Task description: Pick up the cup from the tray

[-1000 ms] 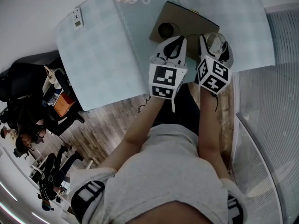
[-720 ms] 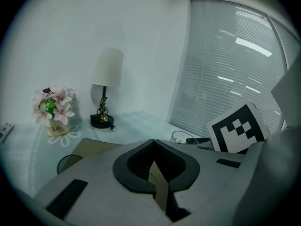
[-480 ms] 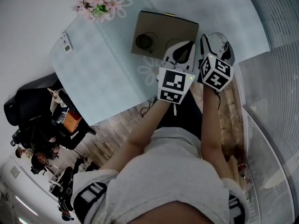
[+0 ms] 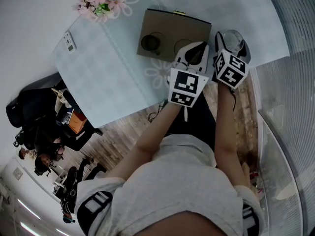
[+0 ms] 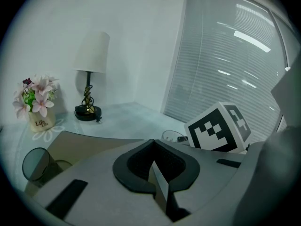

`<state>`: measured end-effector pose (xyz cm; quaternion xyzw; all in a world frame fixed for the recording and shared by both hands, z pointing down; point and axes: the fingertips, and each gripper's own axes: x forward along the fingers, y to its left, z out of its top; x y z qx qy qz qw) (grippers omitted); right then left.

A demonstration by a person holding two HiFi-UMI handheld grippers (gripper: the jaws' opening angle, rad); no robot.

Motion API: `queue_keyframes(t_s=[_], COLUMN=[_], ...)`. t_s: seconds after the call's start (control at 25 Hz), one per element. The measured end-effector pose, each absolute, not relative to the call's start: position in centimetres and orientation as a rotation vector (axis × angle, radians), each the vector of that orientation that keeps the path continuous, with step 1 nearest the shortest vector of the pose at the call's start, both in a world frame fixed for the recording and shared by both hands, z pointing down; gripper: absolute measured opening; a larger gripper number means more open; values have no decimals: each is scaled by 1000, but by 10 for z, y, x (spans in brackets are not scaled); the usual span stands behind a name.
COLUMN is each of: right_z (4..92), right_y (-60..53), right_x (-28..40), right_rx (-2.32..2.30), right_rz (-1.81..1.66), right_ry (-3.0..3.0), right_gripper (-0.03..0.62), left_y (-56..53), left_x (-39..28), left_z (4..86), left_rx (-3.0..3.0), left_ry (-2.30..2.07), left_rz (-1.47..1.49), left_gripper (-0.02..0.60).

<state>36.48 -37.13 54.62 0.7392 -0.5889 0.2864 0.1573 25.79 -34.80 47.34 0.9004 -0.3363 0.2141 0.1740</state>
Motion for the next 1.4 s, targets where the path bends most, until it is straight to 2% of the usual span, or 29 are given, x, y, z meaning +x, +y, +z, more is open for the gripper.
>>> queue_keyframes(t_s=[0.68, 1.0, 1.2, 1.4], right_z=[555, 494, 452, 433], right_y=[-369, -360, -362, -369], right_x=[361, 364, 332, 272], right_rx=[2060, 2189, 2200, 2087], right_rz=[775, 694, 647, 598], right_ry=[-1719, -1760, -1888, -2032], right_gripper=[362, 362, 360, 360], left_y=[-341, -337, -336, -337], left_x=[252, 240, 221, 182], left_z=[482, 453, 430, 414], left_rx=[2525, 2553, 2577, 2527], left_ry=[-957, -977, -1028, -1125], left_rz=[640, 561, 511, 404], left_gripper=[5, 5, 5, 5])
